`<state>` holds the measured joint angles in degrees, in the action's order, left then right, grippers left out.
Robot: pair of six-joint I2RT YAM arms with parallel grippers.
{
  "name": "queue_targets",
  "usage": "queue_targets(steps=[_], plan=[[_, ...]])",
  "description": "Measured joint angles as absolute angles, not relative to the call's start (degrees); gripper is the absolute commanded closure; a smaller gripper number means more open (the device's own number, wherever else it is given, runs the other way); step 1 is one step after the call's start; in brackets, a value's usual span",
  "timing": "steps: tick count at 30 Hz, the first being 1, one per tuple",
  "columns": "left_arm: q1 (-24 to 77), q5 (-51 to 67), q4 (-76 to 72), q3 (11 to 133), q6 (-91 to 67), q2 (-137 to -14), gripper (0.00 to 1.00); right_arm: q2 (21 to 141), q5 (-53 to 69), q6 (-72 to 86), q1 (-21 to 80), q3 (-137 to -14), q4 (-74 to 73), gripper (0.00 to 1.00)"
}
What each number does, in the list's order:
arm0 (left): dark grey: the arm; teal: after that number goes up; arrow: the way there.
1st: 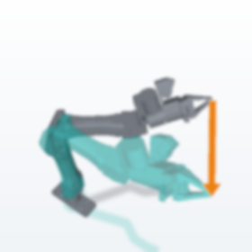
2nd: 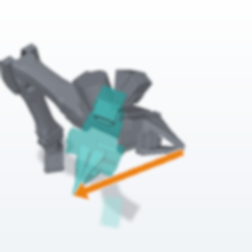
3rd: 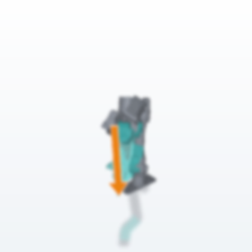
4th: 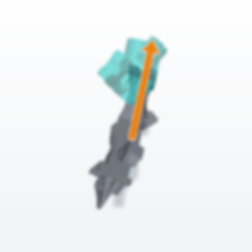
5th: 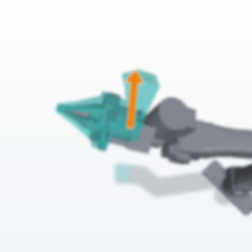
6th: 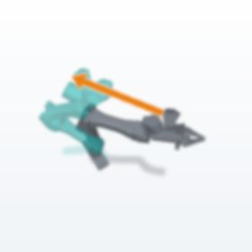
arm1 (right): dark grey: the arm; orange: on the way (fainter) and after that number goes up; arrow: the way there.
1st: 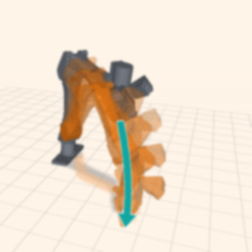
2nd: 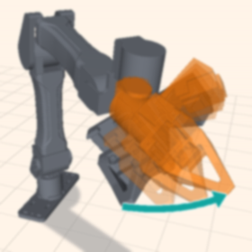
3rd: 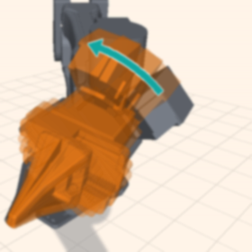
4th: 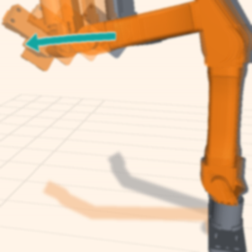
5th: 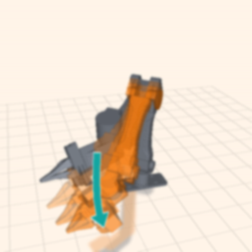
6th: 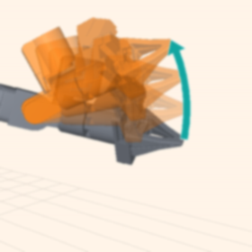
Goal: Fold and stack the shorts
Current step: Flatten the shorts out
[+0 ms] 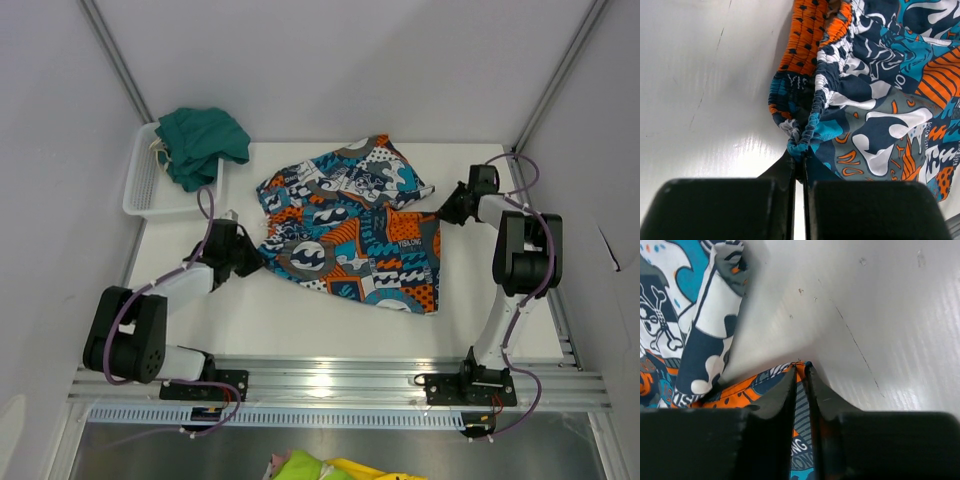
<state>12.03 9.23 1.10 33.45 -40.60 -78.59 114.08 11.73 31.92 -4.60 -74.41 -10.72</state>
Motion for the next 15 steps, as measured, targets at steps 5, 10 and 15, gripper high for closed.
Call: queue_targets(steps=[5, 10, 15], plan=[[11.97, 9.21, 2.48, 33.43, -38.83, -77.49, 0.38, 114.15, 12.67, 32.10, -4.54, -74.91, -11.90, 0.29], [11.90, 9.26, 3.92, 33.30, -38.52, -75.24, 0.17, 106.96, 12.40, 31.42, -4.51, -69.28, -14.55, 0.28], [11.88, 9.28, 5.30, 32.18, -38.44, -71.26, 0.09, 92.68, 11.90, 31.18, -4.01, -59.00, -18.63, 0.32]])
